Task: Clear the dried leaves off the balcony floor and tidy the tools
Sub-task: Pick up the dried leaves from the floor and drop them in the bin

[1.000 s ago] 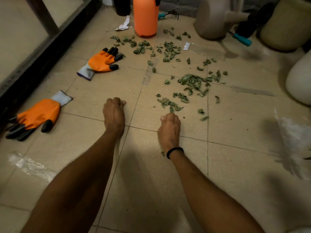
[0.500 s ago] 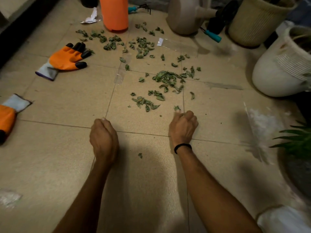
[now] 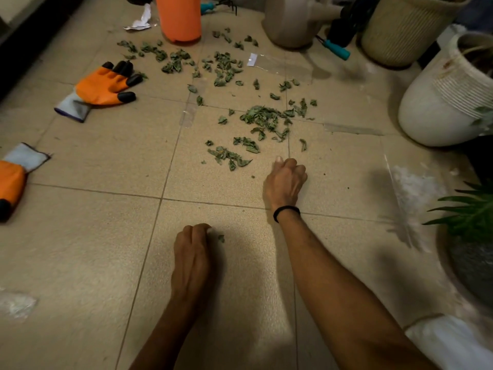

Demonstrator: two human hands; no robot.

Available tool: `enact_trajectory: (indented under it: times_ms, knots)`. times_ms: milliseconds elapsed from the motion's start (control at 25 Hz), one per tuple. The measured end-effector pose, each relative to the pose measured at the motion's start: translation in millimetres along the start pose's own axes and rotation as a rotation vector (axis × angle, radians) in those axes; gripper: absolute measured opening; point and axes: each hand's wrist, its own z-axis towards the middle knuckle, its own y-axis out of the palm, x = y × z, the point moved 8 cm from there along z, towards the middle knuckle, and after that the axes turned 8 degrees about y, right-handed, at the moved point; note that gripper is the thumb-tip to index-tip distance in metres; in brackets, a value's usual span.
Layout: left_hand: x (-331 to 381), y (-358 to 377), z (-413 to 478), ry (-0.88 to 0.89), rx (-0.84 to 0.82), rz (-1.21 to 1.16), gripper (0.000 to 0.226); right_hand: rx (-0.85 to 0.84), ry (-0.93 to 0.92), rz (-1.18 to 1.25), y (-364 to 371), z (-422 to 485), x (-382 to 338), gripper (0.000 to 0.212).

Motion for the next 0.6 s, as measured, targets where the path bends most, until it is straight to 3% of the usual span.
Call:
enact_trajectory:
  times_ms: [80, 240, 360, 440, 600]
  knots:
    - [-2, 3, 2, -0.017, -0.037, 0.03, 0.03, -0.015, -0.035, -0.022, 5, 2, -4, 0.04]
    - [2, 10, 3, -0.055, -0.093, 0.131, 0.035, 0.034, -0.102, -0.027, -1, 0, 3, 0.021]
    - [11, 8, 6, -0.062, -0.059, 0.184, 0.021, 0.03, -0.108, 0.035, -8, -15, 0, 0.016]
    - [14, 7, 6, -0.036, -0.045, 0.199, 0.02, -0.026, -0.184, 0.023, -4, -34, -11, 0.023]
    - [12, 2, 5, -0.063, 0.012, 0.103, 0.019, -0.16, -0.295, 0.026, 18, -58, -23, 0.018]
